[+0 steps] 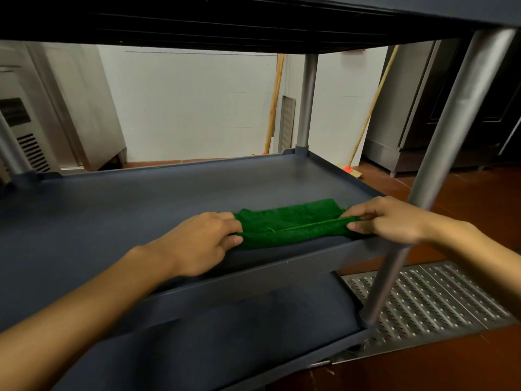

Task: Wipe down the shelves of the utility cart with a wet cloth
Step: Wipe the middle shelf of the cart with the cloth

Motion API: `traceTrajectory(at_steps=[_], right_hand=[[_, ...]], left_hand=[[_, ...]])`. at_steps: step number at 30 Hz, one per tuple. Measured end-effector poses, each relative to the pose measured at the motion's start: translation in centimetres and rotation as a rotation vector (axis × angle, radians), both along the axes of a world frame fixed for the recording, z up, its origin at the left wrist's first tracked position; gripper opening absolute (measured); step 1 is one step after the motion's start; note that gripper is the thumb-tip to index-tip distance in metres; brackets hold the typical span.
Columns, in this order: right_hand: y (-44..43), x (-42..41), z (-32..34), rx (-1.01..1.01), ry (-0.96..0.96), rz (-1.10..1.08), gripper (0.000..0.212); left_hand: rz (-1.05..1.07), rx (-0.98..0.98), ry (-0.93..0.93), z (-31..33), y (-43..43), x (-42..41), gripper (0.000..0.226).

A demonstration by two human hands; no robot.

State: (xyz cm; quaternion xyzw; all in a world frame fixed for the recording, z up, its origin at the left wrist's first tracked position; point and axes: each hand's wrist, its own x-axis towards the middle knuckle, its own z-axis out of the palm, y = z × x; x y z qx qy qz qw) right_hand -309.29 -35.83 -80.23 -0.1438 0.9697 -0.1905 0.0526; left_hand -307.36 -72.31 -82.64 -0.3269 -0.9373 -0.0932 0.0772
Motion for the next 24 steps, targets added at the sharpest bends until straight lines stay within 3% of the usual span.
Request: traceTrajectory(at_steps=[6,11,24], right_hand=[[-0.3,1.2,0.4,-0.100,-0.016,0.052,0.012],[-0.9,1.3,0.4,-0.179,-0.015,0.099,0.011],[-3.7,0.8,-0.8,-0.164,0.045,0.170,0.012]], left_hand=[[-0.010,-0.019,-0.009,0.4,-0.8,2.3,0.033],[-0.006,0.022,-0.018,0.6,-1.7,3.5,0.041],[-0.019,0.038,-0.039,0.7,-4.4,6.2,0.028]])
